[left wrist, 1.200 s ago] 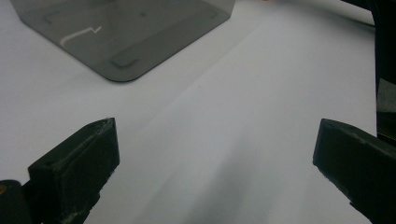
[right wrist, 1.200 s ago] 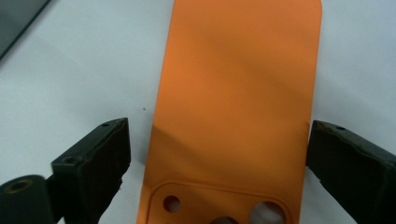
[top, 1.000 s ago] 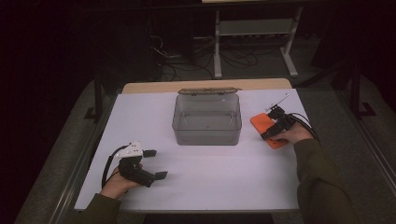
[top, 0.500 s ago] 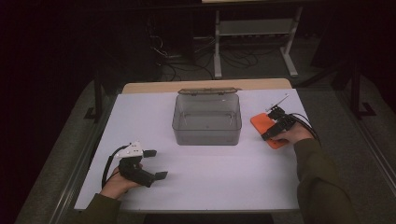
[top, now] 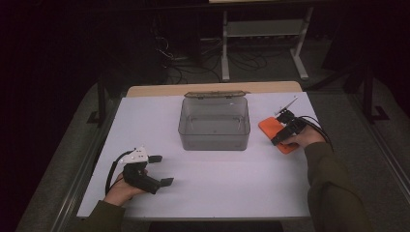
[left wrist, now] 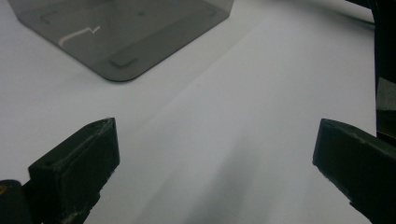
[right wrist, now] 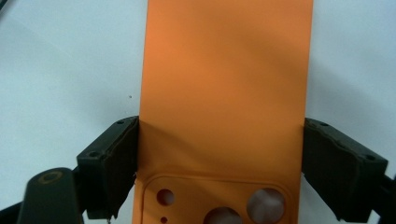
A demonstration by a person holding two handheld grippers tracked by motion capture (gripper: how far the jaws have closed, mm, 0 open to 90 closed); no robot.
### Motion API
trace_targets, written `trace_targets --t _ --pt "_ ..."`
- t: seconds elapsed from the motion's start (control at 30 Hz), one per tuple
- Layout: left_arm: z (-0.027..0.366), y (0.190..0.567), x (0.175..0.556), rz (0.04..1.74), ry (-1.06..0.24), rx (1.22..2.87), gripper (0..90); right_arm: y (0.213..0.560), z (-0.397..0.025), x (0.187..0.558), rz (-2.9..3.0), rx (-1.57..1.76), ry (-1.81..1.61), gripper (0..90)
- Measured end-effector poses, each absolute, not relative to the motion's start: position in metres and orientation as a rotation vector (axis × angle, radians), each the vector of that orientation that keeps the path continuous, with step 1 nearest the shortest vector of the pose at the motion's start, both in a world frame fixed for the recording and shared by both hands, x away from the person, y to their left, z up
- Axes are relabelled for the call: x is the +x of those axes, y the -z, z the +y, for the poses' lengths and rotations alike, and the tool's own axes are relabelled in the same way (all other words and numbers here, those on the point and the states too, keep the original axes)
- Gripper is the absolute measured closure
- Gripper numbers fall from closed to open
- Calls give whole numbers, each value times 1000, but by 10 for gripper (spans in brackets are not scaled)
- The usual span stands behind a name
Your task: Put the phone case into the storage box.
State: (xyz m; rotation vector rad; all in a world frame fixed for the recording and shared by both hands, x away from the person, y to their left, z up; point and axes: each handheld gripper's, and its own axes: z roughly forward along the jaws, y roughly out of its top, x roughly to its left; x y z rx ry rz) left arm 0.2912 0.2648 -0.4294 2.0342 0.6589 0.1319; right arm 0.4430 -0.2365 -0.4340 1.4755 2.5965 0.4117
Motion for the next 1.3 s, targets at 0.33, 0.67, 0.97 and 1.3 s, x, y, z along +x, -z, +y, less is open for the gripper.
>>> trace_targets --t 0.33,0.67,0.97,1.3 --pt "265 430 292 659 -131 2035 0 428 -240 440 2592 1468 -462 157" --pt "264 430 291 658 -132 2035 0 417 -246 426 2593 1433 -501 156" --pt "264 429 291 654 -135 2041 0 408 -249 405 2624 1397 -525 155" --pt "263 429 291 653 -134 2043 0 399 -246 388 2642 1363 -538 155"
